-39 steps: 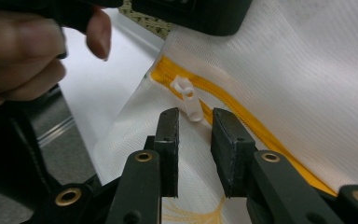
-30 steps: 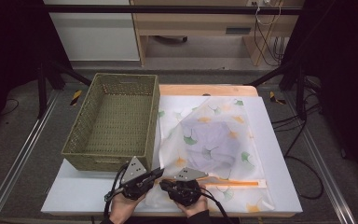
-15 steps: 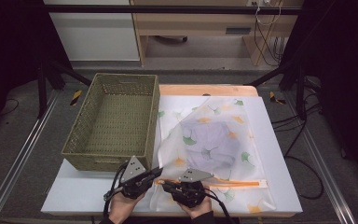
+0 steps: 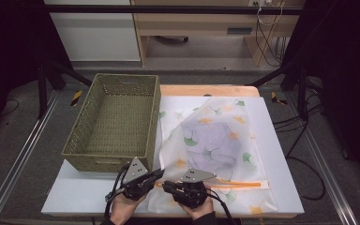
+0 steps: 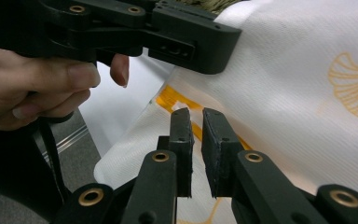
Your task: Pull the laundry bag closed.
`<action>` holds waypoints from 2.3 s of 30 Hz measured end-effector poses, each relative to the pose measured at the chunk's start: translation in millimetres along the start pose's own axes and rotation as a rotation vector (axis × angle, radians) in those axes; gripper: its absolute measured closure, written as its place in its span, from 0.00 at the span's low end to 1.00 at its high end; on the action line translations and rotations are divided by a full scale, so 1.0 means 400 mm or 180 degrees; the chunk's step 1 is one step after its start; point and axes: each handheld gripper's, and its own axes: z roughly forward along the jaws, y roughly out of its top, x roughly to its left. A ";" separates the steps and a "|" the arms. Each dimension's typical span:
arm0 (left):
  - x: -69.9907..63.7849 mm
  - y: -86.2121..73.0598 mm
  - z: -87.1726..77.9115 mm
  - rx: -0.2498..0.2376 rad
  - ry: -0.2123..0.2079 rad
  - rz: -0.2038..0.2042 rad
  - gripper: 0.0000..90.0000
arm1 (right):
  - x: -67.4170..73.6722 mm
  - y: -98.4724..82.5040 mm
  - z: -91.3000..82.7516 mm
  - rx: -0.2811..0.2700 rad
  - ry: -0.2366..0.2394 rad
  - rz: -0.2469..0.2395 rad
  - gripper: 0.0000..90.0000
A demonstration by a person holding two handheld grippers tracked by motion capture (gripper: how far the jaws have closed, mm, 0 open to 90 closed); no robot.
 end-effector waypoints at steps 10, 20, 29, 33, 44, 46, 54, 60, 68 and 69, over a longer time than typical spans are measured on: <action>-0.004 0.002 -0.003 -0.0038 -0.0006 0.0005 0.98 | 0.000 -0.013 0.031 0.0162 0.0016 0.0001 0.80; -0.002 0.002 -0.004 -0.0048 -0.0016 0.0001 0.98 | -0.007 -0.011 0.026 0.0081 -0.0081 -0.0024 0.97; -0.001 0.002 -0.003 -0.0021 -0.0032 -0.0019 0.98 | -0.004 -0.011 0.014 0.0074 -0.0129 -0.0089 0.98; -0.003 0.004 -0.005 -0.0038 -0.0039 -0.0021 0.98 | 0.004 -0.008 0.022 0.0085 -0.0201 -0.0169 0.87; 0.005 0.006 -0.010 -0.0097 -0.0137 -0.0053 0.98 | -0.006 -0.010 0.032 0.0004 0.0056 -0.0177 0.77; 0.008 0.007 -0.010 -0.0094 -0.0142 -0.0061 0.98 | -0.007 -0.012 0.033 0.0011 0.0090 -0.0172 0.78; 0.007 0.007 -0.009 -0.0081 -0.0123 -0.0045 0.98 | -0.007 -0.013 0.033 0.0014 0.0039 -0.0110 0.93; 0.009 0.007 -0.009 -0.0062 -0.0054 -0.0011 0.98 | -0.008 -0.008 0.011 -0.0042 0.0018 -0.0105 0.99; 0.013 0.004 -0.006 -0.0028 -0.0063 -0.0011 0.98 | -0.001 -0.004 -0.004 0.0010 0.0058 -0.0168 0.99; 0.013 0.004 -0.006 -0.0023 -0.0068 -0.0010 0.98 | -0.001 -0.003 -0.008 0.0050 0.0073 -0.0176 1.00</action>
